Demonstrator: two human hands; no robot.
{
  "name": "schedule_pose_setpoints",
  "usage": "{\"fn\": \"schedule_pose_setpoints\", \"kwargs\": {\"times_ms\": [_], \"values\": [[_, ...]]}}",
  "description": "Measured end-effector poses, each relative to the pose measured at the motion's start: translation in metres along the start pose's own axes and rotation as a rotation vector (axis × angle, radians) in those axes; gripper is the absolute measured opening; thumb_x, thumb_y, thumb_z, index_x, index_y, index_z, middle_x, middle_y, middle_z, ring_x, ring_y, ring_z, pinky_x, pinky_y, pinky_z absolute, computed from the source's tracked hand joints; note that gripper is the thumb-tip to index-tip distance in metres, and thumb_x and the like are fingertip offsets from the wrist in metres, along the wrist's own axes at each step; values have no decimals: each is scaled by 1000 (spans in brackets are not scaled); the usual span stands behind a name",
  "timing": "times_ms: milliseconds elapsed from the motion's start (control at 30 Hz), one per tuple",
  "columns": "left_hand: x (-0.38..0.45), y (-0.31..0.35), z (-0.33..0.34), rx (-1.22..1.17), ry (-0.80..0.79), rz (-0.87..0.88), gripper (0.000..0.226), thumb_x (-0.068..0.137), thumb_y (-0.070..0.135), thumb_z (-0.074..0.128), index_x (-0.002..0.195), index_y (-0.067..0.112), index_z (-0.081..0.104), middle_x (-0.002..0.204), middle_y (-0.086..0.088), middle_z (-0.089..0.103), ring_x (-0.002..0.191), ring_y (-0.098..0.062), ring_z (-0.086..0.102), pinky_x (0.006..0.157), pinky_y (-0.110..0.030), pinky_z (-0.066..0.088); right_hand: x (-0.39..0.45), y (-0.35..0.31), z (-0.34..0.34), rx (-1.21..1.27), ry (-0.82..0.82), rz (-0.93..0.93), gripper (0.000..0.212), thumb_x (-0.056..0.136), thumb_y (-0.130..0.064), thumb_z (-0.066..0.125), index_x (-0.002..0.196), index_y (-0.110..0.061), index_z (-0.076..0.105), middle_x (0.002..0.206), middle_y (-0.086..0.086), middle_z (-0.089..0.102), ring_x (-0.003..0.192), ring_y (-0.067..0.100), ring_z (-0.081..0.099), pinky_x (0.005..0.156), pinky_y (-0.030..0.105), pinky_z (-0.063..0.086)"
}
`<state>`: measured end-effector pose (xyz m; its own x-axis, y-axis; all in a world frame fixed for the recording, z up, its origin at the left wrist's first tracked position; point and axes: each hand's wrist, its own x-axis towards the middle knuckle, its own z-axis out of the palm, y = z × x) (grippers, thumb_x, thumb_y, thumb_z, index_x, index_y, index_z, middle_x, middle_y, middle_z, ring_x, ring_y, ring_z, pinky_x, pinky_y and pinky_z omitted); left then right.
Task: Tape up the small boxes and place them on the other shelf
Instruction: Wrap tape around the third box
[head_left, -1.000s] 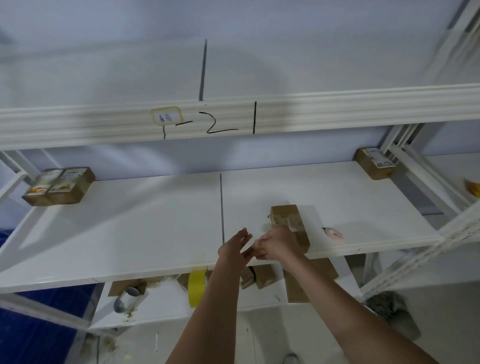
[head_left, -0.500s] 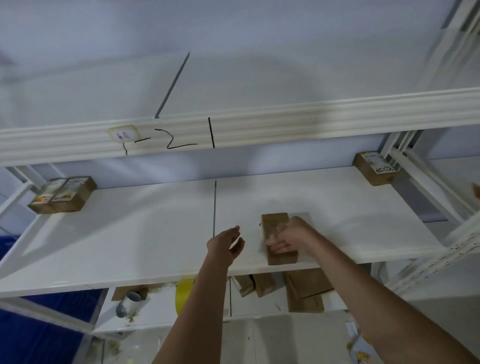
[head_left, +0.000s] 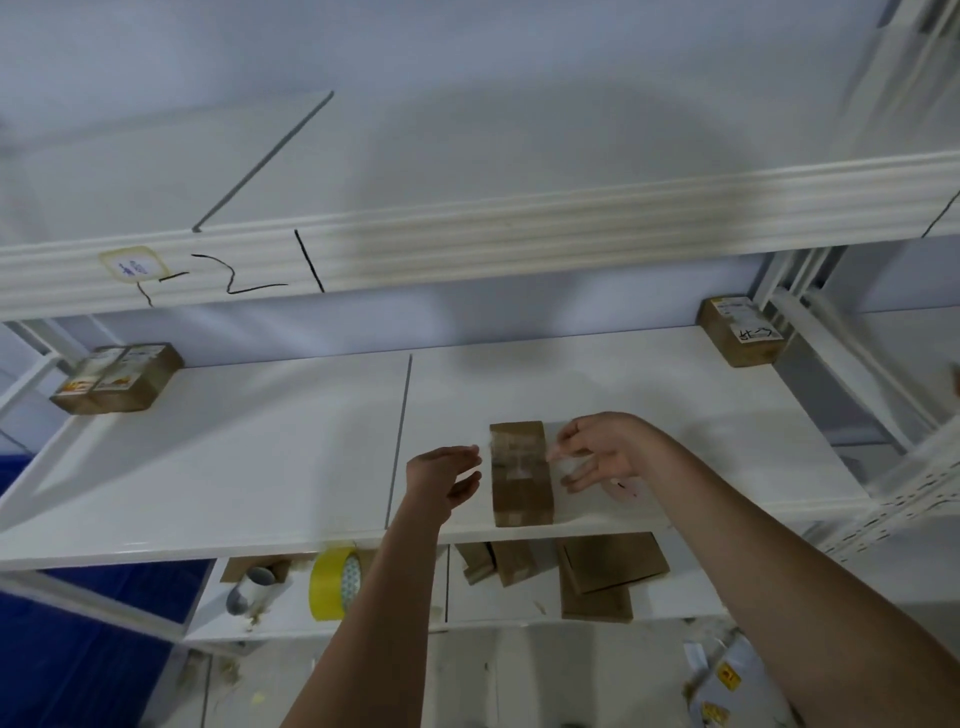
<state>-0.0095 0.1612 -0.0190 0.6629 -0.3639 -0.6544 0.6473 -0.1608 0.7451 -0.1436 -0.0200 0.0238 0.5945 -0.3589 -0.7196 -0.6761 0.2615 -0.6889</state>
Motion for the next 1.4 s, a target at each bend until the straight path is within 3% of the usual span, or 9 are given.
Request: {"fn": "schedule_pose_setpoints", "kwargs": {"times_ms": [233,367,500,600,767,867,967,1167,1400], "values": [[0,-6,7,21,11,-33,23,82,3,79,102,-5,71,102,-17,73,97,-35,70,88,-43,59,7,-5,-11,-60,16,-4,27,92,-1,67,117,-7,58,144,17,52,113,49,62,94,52,56],[8,0,7,2,42,-28,23,81,6,80,101,-3,71,98,-15,75,91,-31,71,84,-40,59,10,-7,-14,-99,98,2,55,88,-9,76,138,-2,55,151,24,41,128,45,52,85,48,59],[16,7,3,8,17,-9,29,75,14,87,95,-1,72,95,-14,75,83,-26,68,77,-35,60,16,-5,-18,-29,83,-56,36,91,1,68,126,6,62,117,26,66,103,36,69,85,45,61],[21,8,3,6,16,-10,33,72,15,89,93,-3,71,90,-14,73,79,-25,69,75,-34,61,19,-2,-19,-10,94,-74,27,90,8,65,117,5,67,100,21,70,86,28,71,75,36,63],[32,5,-1,33,40,-25,26,73,9,88,87,-3,69,85,-18,72,74,-25,70,70,-32,60,29,1,-16,54,112,-40,38,85,12,70,116,-6,56,108,26,70,85,29,70,71,36,62],[36,2,-4,79,32,-44,29,74,10,88,93,-4,71,83,-17,72,73,-26,69,70,-33,61,36,4,-13,64,158,-7,21,86,7,72,105,10,63,110,27,68,84,28,70,83,38,61],[39,0,-5,77,22,-50,29,75,10,86,96,-4,72,85,-17,71,74,-27,69,73,-36,62,41,9,-9,178,158,9,12,91,7,66,102,7,62,105,25,66,83,27,67,82,39,60],[44,-2,-8,65,38,-53,26,75,8,85,94,-5,73,89,-18,70,77,-27,67,74,-36,62,43,14,-14,234,131,65,19,85,4,74,102,3,66,110,23,63,103,35,66,74,46,62],[48,-7,-8,156,80,-100,23,75,12,87,90,0,75,87,-14,71,70,-21,61,65,-32,60,51,24,-9,164,202,2,16,91,6,66,107,7,64,95,21,65,84,27,66,87,42,59]]}}
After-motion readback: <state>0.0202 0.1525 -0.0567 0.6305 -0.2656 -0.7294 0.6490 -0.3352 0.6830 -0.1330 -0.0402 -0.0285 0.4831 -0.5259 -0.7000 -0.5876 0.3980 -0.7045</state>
